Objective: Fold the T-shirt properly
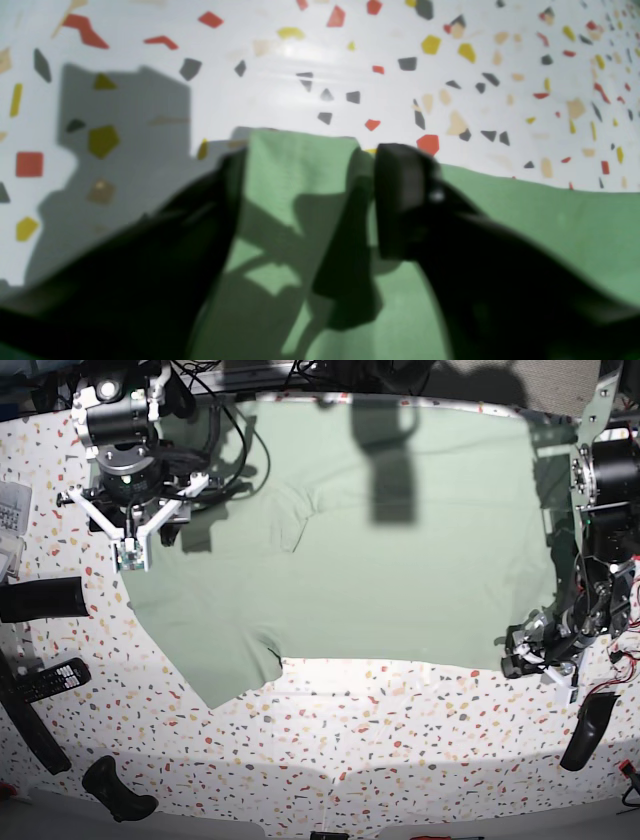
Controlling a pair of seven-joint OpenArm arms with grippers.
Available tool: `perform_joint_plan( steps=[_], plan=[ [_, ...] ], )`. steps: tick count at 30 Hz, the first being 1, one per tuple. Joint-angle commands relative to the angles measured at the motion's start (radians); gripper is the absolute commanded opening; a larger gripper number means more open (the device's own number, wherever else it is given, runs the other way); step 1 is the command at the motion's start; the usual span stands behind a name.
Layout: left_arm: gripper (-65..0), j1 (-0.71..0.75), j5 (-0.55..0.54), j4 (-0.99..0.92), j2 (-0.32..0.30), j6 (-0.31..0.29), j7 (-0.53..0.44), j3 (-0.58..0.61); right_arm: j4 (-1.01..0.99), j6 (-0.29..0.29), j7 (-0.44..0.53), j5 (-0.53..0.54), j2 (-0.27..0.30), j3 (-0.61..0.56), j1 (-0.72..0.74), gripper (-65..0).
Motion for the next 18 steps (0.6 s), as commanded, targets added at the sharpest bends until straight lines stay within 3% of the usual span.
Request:
perform_joint_plan(
  steps=[1, 6, 12, 15, 18],
  plan=[
    [-42.7, -0.026, -0.010, 0.011, -0.012, -0.007, -0.021, -0.002, 0.018, 0.002, 0.017, -0.009, 0.003, 0.003, 0.002, -39.8],
    [-55.5, -0.026, -0.010, 0.011, -0.012, -0.007, -0.044, -0.002, 0.018, 0.002, 0.017, -0.009, 0.004, 0.003, 0.002, -39.8],
    [-57.0, -0.028, -0.010, 0.013, -0.012, -0.007, -0.066, -0.002, 0.018, 0.002, 0.027, -0.021, 0.004, 0.003, 0.002, -39.8],
    [-65.0, -0.029, -0.010, 0.013, -0.012, -0.007, -0.069, -0.002, 0.018, 0.002, 0.084, -0.077, 0.004, 0.003, 0.002, -39.8],
    [-65.0, -0.028, -0.010, 0.013, -0.013, -0.007, -0.069, -0.002, 0.018, 0.001, 0.166, -0.115, 0.004, 0.003, 0.002, -39.8]
  ],
)
